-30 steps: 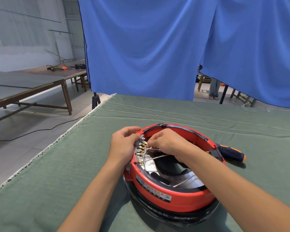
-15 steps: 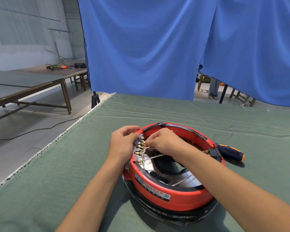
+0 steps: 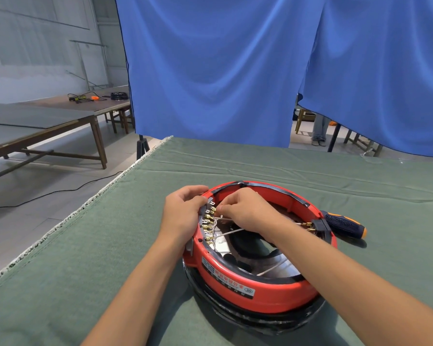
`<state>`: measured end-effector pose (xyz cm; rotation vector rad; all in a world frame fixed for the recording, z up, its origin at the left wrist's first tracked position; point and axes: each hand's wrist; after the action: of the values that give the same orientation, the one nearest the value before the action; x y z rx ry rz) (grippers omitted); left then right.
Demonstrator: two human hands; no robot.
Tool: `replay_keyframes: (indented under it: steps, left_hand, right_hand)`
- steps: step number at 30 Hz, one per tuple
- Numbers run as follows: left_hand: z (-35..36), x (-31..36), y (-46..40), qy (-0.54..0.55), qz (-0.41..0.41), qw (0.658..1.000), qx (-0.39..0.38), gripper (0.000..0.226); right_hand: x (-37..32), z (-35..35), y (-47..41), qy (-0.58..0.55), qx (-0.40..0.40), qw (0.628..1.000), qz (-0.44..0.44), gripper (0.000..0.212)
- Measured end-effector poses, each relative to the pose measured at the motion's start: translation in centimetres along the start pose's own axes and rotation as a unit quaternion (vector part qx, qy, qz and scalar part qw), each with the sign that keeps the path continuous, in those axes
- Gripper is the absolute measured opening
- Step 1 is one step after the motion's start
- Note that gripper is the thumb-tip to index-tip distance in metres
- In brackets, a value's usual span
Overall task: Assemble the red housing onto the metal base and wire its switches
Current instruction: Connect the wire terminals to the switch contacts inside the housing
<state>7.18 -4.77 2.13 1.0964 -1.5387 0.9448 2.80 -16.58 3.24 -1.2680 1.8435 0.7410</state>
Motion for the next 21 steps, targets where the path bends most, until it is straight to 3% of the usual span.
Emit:
replay_keyframes:
  steps: [9, 15, 21]
  left_hand:
    - [-0.02, -0.03, -0.1, 0.003, 0.002, 1.0, 0.005, 0.024]
    - [0.08, -0.38, -0.25, 0.005, -0.001, 1.0, 0.012, 0.024]
    - [-0.07, -0.72, -0.31, -0.013, -0.006, 0.999, 0.032, 0.023]
  right_hand:
    - [-0.23, 0.5, 0.58, 0.183, 0.076, 0.975, -0.1, 0.018]
    - [-0.18, 0.65, 0.62, 0.216, 0.086, 0.96, -0.154, 0.016]
    - [-0.08, 0.75, 0.67, 0.206, 0.093, 0.962, -0.152, 0.016]
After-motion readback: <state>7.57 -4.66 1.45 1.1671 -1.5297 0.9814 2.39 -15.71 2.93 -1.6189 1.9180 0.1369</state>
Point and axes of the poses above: each hand's wrist, its own y-axis away from the middle knuckle, its own z-axis out of the palm, x = y × z, and after that the axes turned 12 degrees about -y, right-handed
